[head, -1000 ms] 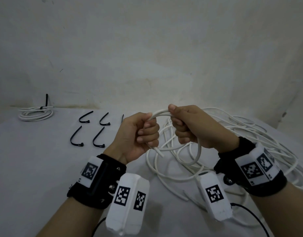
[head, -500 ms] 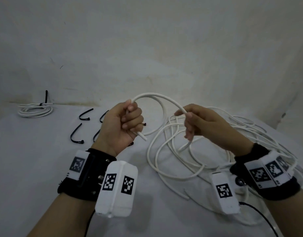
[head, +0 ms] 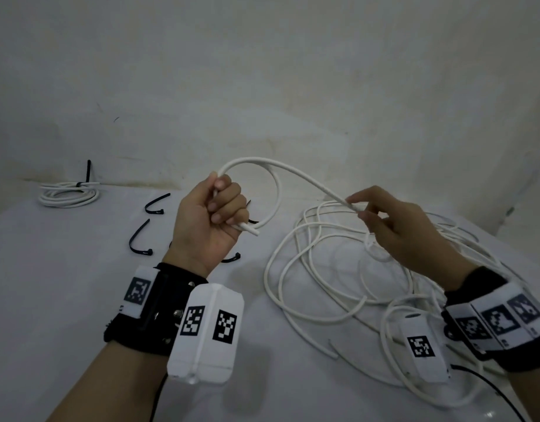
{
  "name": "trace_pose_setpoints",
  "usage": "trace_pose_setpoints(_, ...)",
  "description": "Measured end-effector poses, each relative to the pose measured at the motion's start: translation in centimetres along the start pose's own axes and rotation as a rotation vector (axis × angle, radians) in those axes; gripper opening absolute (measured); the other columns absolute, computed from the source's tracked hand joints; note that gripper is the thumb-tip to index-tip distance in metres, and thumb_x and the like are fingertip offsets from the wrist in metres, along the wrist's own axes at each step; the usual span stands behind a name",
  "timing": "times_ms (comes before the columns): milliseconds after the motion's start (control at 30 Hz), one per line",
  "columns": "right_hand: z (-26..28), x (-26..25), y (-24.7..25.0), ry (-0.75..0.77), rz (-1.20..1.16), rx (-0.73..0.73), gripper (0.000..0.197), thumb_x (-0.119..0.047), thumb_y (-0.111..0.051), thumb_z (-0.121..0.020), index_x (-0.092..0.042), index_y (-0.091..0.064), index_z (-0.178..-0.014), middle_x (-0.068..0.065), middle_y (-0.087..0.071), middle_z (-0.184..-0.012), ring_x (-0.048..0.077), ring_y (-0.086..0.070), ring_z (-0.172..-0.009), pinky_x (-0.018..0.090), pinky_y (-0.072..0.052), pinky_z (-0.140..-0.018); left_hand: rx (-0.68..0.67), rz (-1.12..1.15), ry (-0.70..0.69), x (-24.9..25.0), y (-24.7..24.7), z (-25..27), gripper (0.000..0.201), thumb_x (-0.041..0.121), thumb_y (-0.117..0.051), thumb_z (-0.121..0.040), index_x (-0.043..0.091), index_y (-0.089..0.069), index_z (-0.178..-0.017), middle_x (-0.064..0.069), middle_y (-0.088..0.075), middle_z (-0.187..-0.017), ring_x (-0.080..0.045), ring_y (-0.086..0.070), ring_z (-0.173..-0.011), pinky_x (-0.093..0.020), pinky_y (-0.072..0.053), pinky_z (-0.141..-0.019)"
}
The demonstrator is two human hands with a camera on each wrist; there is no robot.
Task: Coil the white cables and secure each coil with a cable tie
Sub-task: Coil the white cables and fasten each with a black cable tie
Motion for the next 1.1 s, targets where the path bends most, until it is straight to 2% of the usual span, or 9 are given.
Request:
trace_pose_setpoints(100, 0.0, -1.0, -0.7, 0.148, 0.232, -0.092, 0.028, -0.003, -0.058, -0.091, -0.019, -0.063, -0.113, -0.013, -0.059, -0.089, -0.004, -0.05, -0.071, 0.009, -0.041, -0.066, 0.029, -0.005, 0.009, -0.2, 0.2, -0.1, 0.041, 0.026, -0.032, -0.096, 0.016, -0.047, -0.059, 0.008, -0.029, -0.045, -0.004, -0.027, -0.034, -0.015, -0.027, -0.038)
trace_pose_setpoints(167, 0.4, -1.6, -1.6, 0.213, 0.376, -0.202, 0.045, 0.005, -0.06, -0.084, -0.022, -0.061, -0.121, -0.014, -0.05, -0.089, 0.001, -0.04, -0.063, 0.018, -0.039, -0.054, 0.05, -0.012, 0.007, -0.3, 0.3, -0.1, 0.044, 0.027, -0.027, -0.1, 0.016, -0.045, -0.062, 0.008, -0.029, -0.046, -0.004, -0.027, -0.035, -0.015, -0.027, -0.038)
trace_pose_setpoints(233, 0.8, -2.8, -2.2, 0.318, 0.568, -0.232, 0.061, 0.013, -0.059, -0.071, -0.022, -0.063, -0.121, -0.007, -0.051, -0.086, 0.009, -0.023, -0.055, 0.013, -0.015, -0.041, 0.067, -0.037, 0.009, -0.5, 0.4, -0.1, 0.042, 0.028, -0.025, -0.102, 0.016, -0.042, -0.065, 0.008, -0.029, -0.046, -0.004, -0.027, -0.035, -0.015, -0.028, -0.039)
trace_pose_setpoints(300, 1.1, -4.3, -2.6, 0.433, 0.647, -0.239, 0.06, 0.011, -0.045, -0.066, -0.017, -0.069, -0.113, -0.001, -0.056, -0.084, 0.014, -0.026, -0.06, 0.011, 0.0, -0.046, 0.068, -0.079, 0.02, -1.0, 0.1, 0.0, 0.039, 0.028, -0.023, -0.103, 0.017, -0.038, -0.068, 0.008, -0.029, -0.046, -0.004, -0.026, -0.036, -0.015, -0.027, -0.04)
trace_pose_setpoints(367, 1.3, -5.6, -3.3, 0.529, 0.663, -0.256, 0.056, 0.007, -0.034, -0.066, -0.013, -0.069, -0.105, 0.0, -0.059, -0.086, 0.013, -0.037, -0.071, 0.013, -0.007, -0.041, 0.058, -0.114, 0.032, -1.6, -0.2, 0.1, 0.037, 0.028, -0.023, -0.102, 0.016, -0.037, -0.069, 0.008, -0.029, -0.046, -0.004, -0.026, -0.036, -0.015, -0.027, -0.04)
trace_pose_setpoints(467, 1.3, -7.1, -3.7, 0.61, 0.671, -0.242, 0.044, 0.018, -0.06, -0.058, -0.009, -0.069, -0.092, 0.004, -0.062, -0.082, 0.022, -0.052, -0.068, 0.03, -0.04, -0.042, 0.025, -0.143, 0.042, -2.4, -0.7, 0.3, 0.036, 0.028, -0.024, -0.101, 0.016, -0.037, -0.07, 0.007, -0.029, -0.048, -0.004, -0.027, -0.037, -0.016, -0.029, -0.041)
trace_pose_setpoints(700, 0.6, -9.7, -2.6, 0.474, 0.319, -0.26, 0.007, -0.016, -0.066, -0.075, -0.016, -0.062, -0.08, -0.004, -0.056, -0.062, 0.017, -0.051, -0.053, 0.029, -0.045, -0.043, -0.075, -0.165, 0.053, -3.4, -1.9, 0.8, 0.029, 0.031, -0.03, -0.095, 0.015, -0.036, -0.071, 0.007, -0.03, -0.05, -0.004, -0.029, -0.039, -0.016, -0.031, -0.044)
trace_pose_setpoints(933, -0.9, -10.8, -2.9, 0.482, 0.297, -0.282, 0.04, -0.021, -0.082, -0.065, -0.024, -0.043, -0.076, -0.014, -0.048, -0.058, 0.008, -0.038, -0.05, 0.022, -0.033, -0.044, -0.093, -0.339, 0.155, -5.7, -2.2, 1.5, 0.031, 0.032, -0.034, -0.093, 0.012, -0.038, -0.069, 0.001, -0.03, -0.057, -0.01, -0.03, -0.049, -0.024, -0.03, -0.055)
trace_pose_setpoints(1100, -3.0, -10.3, -1.4, 0.327, 0.283, -0.241, 0.038, -0.025, -0.079, -0.072, -0.023, -0.041, -0.07, -0.012, -0.044, -0.062, 0.007, -0.04, -0.055, 0.025, -0.033, -0.051, -0.114, -0.366, 0.321, -6.9, -2.3, 1.9, 0.034, 0.024, -0.031, -0.099, 0.012, -0.039, -0.068, 0.004, -0.029, -0.051, -0.006, -0.03, -0.042, -0.016, -0.034, -0.042)
Point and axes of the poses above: each hand's wrist, its own z-axis away from the middle knuckle, its own y-axis out of the back of the hand, x = y × z, the point moved 4 cm from there along -z, towards the middle knuckle
